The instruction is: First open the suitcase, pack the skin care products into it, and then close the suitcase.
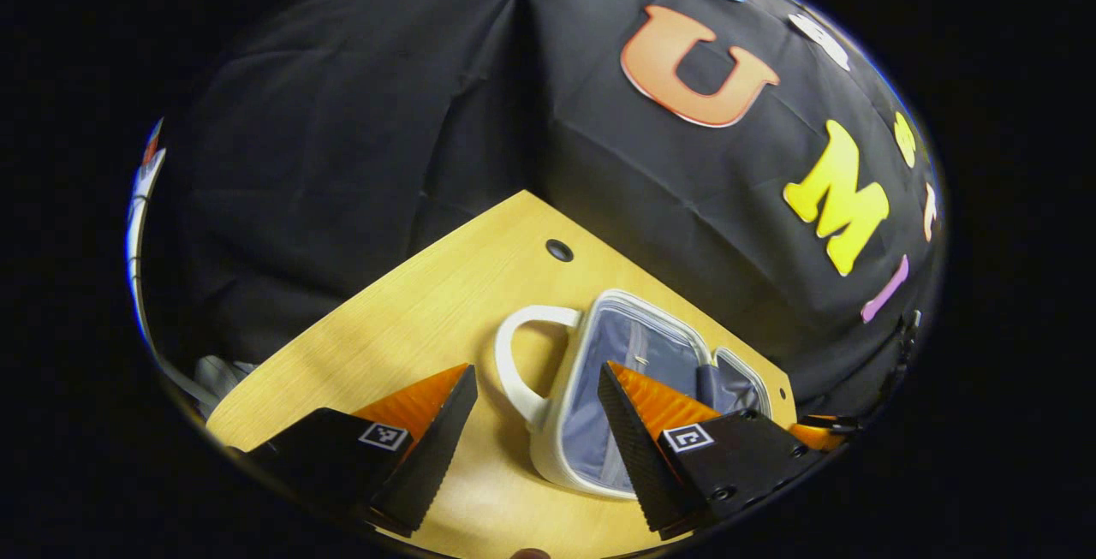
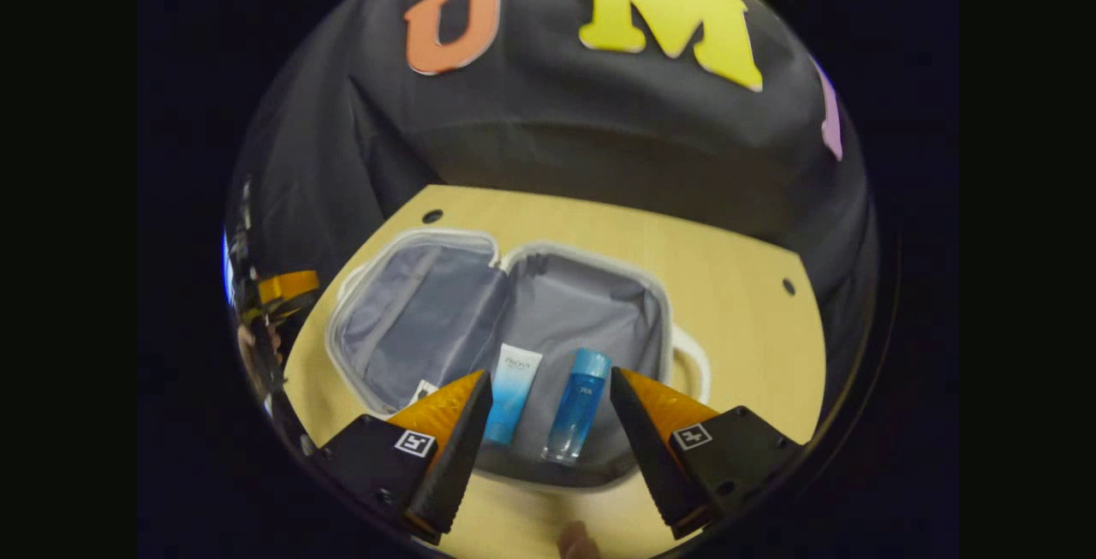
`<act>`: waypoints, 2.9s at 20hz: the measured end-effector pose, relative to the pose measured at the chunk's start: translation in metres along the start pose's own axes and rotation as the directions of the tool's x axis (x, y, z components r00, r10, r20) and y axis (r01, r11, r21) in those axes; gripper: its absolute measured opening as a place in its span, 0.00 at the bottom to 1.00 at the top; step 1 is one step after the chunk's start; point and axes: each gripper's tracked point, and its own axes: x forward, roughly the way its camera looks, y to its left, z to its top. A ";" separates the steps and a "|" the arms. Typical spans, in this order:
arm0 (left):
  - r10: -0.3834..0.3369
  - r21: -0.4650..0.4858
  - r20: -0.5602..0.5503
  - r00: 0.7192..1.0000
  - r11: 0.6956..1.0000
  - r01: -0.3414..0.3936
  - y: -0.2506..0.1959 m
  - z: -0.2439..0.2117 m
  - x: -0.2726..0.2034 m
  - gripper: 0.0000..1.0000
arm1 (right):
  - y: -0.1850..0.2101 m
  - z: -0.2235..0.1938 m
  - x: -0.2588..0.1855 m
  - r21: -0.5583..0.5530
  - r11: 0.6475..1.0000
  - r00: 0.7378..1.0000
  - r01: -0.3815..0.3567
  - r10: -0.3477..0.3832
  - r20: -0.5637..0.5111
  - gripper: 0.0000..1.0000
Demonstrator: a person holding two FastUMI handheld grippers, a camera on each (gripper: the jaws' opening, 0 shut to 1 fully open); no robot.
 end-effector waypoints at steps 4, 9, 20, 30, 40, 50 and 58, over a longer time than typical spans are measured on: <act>-0.081 -0.228 -0.047 0.996 0.971 0.068 0.012 -0.007 0.030 0.92 | -0.019 0.034 -0.060 -0.090 0.995 0.981 0.049 -0.032 0.191 0.80; -0.220 -0.474 -0.089 0.971 0.867 0.153 0.006 -0.020 0.057 0.78 | -0.053 0.069 -0.134 -0.020 0.993 0.942 0.113 -0.100 0.320 0.79; -0.140 -0.402 -0.090 0.986 0.911 0.092 -0.012 0.002 0.045 0.05 | -0.139 0.078 -0.226 0.090 0.956 0.854 0.278 -0.289 0.433 0.78; -0.263 -0.136 0.037 0.964 0.955 0.265 -0.150 0.062 -0.032 0.03 | -0.174 0.094 -0.238 0.072 0.970 0.839 0.231 -0.236 0.490 0.78; -0.287 0.384 0.025 0.958 0.887 0.256 -0.312 0.007 -0.073 0.03 | -0.221 0.088 -0.256 0.031 0.984 0.835 0.174 -0.165 0.526 0.80; -0.256 0.605 -0.147 0.955 0.741 0.291 -0.403 -0.113 -0.041 0.03 | -0.267 0.068 -0.253 0.077 0.983 0.858 0.164 -0.181 0.481 0.78; -0.148 0.696 -0.335 0.931 0.626 0.350 -0.426 -0.214 -0.004 0.04 | -0.304 0.028 -0.251 0.119 0.969 0.878 0.215 -0.245 0.411 0.80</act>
